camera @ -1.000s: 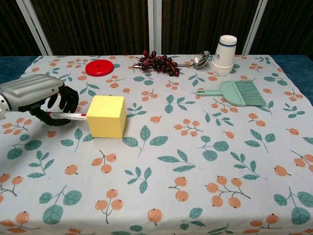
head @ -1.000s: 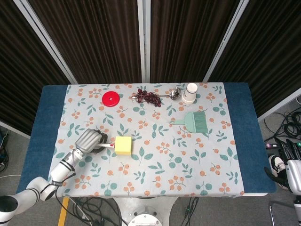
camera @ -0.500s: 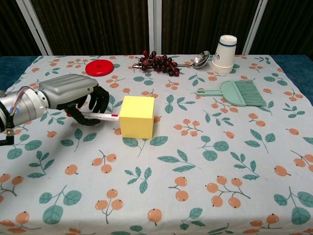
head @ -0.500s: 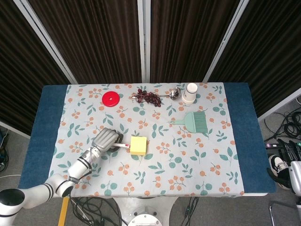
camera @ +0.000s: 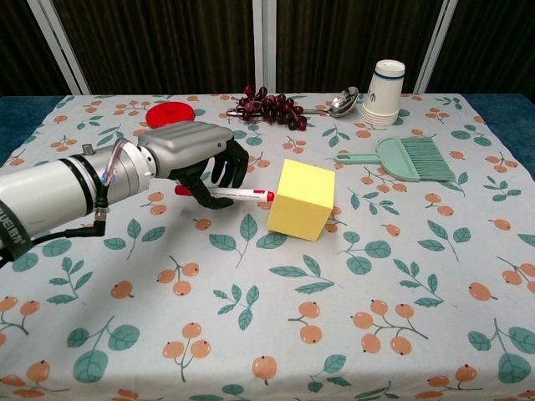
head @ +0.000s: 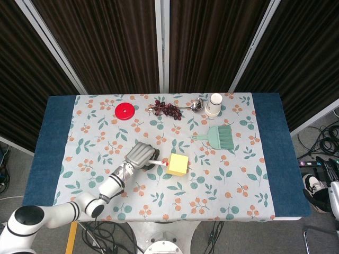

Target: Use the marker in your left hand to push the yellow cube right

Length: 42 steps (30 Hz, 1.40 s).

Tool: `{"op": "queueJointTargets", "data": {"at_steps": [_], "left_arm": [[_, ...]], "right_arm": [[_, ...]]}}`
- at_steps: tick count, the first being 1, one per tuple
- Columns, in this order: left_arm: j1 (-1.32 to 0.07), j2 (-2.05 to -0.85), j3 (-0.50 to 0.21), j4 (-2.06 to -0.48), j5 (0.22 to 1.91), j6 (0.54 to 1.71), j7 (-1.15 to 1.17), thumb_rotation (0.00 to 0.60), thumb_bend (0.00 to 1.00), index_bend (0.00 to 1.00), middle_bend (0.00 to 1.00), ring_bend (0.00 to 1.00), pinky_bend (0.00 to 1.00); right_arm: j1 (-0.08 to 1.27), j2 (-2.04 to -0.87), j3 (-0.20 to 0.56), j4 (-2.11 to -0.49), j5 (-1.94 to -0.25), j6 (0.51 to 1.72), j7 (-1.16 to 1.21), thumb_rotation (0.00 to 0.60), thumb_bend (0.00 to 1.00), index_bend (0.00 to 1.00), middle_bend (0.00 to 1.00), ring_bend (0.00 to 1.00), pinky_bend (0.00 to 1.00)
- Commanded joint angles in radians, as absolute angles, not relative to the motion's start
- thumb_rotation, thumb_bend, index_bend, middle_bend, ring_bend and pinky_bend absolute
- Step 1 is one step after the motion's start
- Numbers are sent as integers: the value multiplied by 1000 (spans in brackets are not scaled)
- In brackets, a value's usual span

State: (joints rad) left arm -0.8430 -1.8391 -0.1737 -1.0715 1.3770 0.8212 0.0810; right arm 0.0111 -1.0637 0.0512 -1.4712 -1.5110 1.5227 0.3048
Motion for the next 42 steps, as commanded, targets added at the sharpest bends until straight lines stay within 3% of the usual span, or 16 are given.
{"op": "queueJointTargets", "data": {"at_steps": [1, 11, 33, 42], "left_arm": [[-839, -1828, -169, -1088, 1359, 820, 113, 600, 397, 692, 718, 542, 623], [-818, -1789, -153, -1141, 1306, 814, 175, 600, 397, 693, 718, 542, 623], [-974, -1969, -254, -1091, 1166, 730, 286, 600, 397, 692, 718, 542, 623], [-882, -1839, -185, -1181, 1219, 844, 281, 600, 397, 692, 718, 542, 623]], "right_arm": [[11, -1064, 51, -1466, -1513, 1523, 311, 600, 146, 14, 134, 0, 80], [15, -1075, 50, -1441, -1518, 1518, 334, 600, 146, 14, 134, 0, 80], [11, -1060, 53, -1453, -1510, 1515, 324, 600, 145, 14, 134, 0, 80], [16, -1059, 53, -1458, -1523, 1518, 322, 600, 146, 14, 134, 0, 80]]}}
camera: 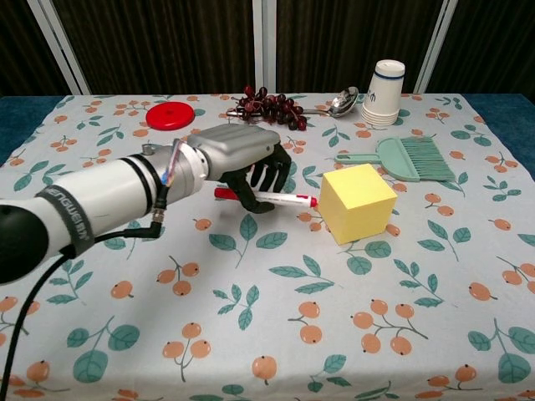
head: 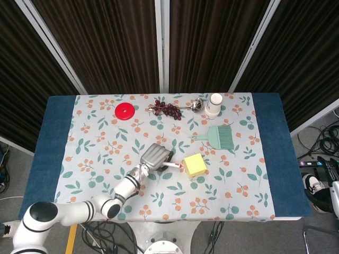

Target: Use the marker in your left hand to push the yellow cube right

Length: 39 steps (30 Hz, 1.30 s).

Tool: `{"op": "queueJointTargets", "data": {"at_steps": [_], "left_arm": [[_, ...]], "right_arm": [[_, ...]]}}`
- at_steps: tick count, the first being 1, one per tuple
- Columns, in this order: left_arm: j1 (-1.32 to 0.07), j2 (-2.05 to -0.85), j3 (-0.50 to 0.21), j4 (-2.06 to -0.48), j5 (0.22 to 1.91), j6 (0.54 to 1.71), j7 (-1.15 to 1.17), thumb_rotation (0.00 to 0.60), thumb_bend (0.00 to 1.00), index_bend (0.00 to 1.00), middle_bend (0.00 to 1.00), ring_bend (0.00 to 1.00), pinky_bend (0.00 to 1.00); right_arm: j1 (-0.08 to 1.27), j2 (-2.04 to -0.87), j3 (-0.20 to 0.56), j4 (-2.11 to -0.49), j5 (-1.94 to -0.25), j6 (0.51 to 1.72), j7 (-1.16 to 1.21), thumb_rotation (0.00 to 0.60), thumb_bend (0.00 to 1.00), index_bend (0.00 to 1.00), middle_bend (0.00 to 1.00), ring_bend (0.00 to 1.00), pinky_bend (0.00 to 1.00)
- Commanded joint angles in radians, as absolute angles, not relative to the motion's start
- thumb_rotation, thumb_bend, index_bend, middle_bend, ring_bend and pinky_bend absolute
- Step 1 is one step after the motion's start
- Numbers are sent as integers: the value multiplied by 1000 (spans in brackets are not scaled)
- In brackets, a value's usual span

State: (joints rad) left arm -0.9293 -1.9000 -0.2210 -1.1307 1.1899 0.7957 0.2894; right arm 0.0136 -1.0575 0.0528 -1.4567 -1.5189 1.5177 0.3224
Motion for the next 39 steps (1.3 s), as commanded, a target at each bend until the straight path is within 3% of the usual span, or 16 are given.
{"op": "queueJointTargets", "data": {"at_steps": [1, 9, 16, 22, 28, 35, 39], "left_arm": [[-867, -1818, -173, -1194, 1228, 859, 279, 600, 397, 692, 718, 542, 623], [-730, -1668, -69, -1240, 1273, 953, 220, 600, 397, 682, 710, 540, 620], [-660, -1626, -15, -1222, 1288, 975, 185, 600, 395, 624, 675, 523, 611], [-639, -1612, -15, -1244, 1288, 981, 195, 600, 384, 441, 503, 396, 550], [-617, -1559, -24, -1324, 1257, 989, 236, 600, 382, 351, 441, 349, 505], [-499, -1431, -78, -1408, 1236, 1198, 183, 600, 368, 307, 420, 318, 406], [-412, -1336, -70, -1449, 1232, 1294, 154, 600, 333, 304, 343, 245, 322]], "right_arm": [[17, -1060, 53, -1459, -1525, 1519, 322, 600, 146, 14, 134, 0, 80], [21, -1065, 50, -1466, -1541, 1524, 314, 600, 146, 14, 134, 0, 80], [29, -1063, 51, -1483, -1549, 1522, 298, 600, 146, 14, 134, 0, 80], [32, -1062, 49, -1494, -1551, 1521, 288, 600, 146, 14, 134, 0, 80], [32, -1056, 52, -1499, -1543, 1519, 286, 600, 147, 14, 134, 0, 80], [39, -1054, 56, -1485, -1528, 1501, 302, 600, 146, 14, 134, 0, 80], [48, -1055, 58, -1473, -1519, 1482, 305, 600, 148, 14, 134, 0, 81]]}}
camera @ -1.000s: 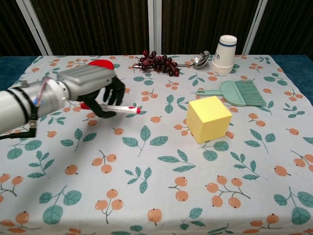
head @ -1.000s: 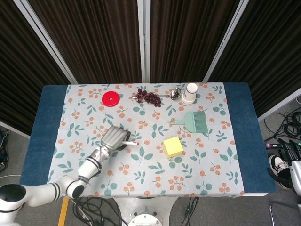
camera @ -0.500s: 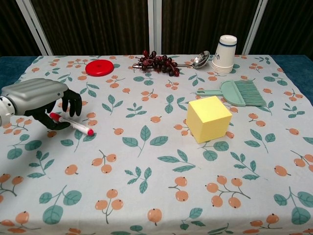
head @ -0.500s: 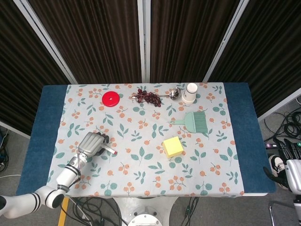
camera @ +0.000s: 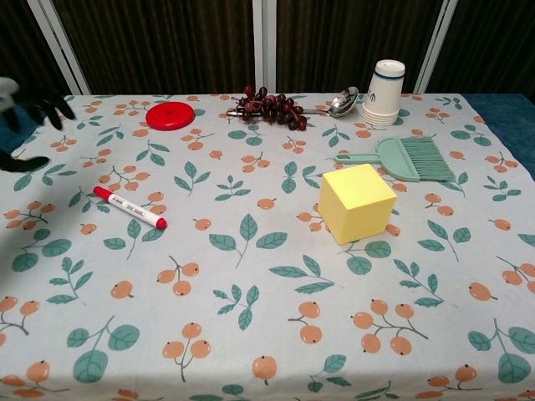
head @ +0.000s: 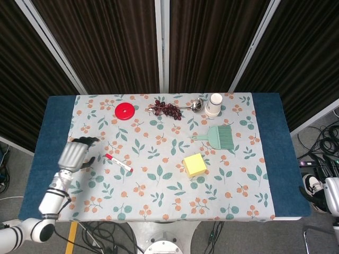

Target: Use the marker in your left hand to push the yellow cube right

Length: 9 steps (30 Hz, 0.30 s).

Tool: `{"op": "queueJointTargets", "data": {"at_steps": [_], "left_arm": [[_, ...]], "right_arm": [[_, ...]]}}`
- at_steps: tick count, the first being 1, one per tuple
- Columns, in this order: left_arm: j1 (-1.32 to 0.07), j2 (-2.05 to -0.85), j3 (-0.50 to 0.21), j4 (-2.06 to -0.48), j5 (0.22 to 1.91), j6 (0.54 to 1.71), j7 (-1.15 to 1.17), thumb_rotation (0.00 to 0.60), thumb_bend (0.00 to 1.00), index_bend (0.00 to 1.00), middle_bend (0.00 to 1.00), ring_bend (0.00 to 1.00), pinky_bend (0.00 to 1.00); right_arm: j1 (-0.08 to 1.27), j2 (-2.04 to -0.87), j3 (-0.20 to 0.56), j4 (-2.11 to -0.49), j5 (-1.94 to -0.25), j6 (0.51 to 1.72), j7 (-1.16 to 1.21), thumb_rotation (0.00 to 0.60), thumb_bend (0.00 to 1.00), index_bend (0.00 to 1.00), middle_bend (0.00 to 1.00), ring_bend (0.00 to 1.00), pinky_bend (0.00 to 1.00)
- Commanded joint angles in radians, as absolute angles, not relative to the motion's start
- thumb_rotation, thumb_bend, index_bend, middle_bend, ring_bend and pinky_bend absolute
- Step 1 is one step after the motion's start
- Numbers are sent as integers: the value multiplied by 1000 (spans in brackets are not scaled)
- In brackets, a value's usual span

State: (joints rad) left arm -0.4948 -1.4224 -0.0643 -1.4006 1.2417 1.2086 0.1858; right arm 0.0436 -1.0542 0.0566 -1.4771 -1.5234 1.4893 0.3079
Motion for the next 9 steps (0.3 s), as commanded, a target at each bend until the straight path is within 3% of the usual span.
{"op": "queueJointTargets", "data": {"at_steps": [1, 9], "left_arm": [[-391, -1320, -66, -1460, 1232, 1321, 160, 600, 324, 301, 330, 235, 312], [-230, -1244, -17, -1545, 1265, 1511, 197, 600, 270, 290, 301, 211, 273]], "right_arm": [[50, -1056, 58, -1472, -1519, 1480, 304, 600, 148, 14, 134, 0, 81], [68, -1067, 62, -1485, -1532, 1473, 265, 600, 148, 14, 134, 0, 81]]}}
